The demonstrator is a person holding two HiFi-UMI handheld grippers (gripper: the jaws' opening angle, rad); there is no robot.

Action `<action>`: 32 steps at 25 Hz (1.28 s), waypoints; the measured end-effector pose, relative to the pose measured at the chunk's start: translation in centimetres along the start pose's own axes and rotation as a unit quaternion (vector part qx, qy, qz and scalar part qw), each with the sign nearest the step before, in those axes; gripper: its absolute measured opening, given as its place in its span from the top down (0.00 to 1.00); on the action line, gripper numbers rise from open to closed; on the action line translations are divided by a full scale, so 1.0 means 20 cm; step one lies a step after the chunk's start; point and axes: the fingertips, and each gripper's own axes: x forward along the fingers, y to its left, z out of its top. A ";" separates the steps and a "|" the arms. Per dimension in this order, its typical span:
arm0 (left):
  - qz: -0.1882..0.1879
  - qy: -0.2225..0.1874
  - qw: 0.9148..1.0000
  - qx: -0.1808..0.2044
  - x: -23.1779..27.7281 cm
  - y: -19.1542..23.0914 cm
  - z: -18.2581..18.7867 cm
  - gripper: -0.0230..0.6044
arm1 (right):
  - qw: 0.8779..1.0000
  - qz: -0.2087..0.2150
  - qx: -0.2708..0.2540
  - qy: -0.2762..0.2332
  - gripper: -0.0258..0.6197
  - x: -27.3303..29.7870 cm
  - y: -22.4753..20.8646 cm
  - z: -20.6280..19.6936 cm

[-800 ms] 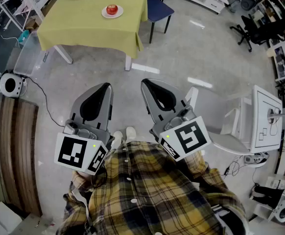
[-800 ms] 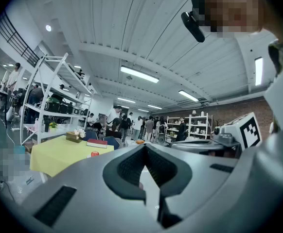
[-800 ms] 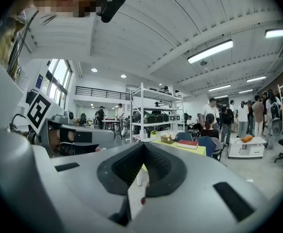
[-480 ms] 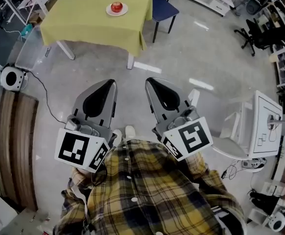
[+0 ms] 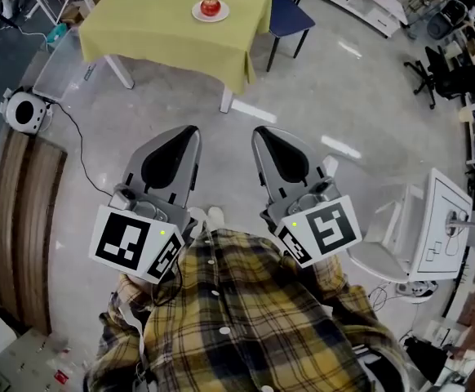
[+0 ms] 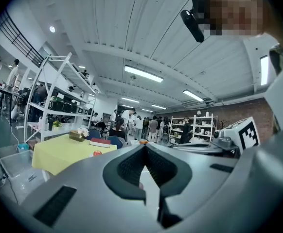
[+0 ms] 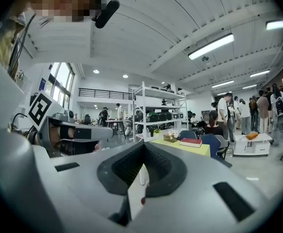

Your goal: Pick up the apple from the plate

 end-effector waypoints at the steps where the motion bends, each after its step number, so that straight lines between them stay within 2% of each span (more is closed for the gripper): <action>1: 0.003 0.000 1.000 -0.001 0.00 0.01 0.00 0.96 | 1.000 0.002 0.001 0.002 0.96 0.01 0.00 0.00; 7: 0.018 -0.002 1.000 -0.003 0.03 0.15 0.03 0.96 | 1.000 0.015 0.006 0.010 0.96 0.15 0.00 -0.02; 11: 0.014 -0.002 1.000 -0.003 0.09 0.29 0.04 0.96 | 1.000 0.013 0.005 0.012 0.96 0.30 0.00 -0.02; 25: -0.019 -0.005 1.000 0.021 0.34 0.99 0.27 0.96 | 1.000 -0.022 0.008 -0.001 0.96 1.04 -0.05 0.09; 32: -0.033 0.001 0.999 0.018 0.44 1.22 0.29 0.96 | 0.999 -0.048 0.013 0.005 0.96 1.26 -0.11 0.10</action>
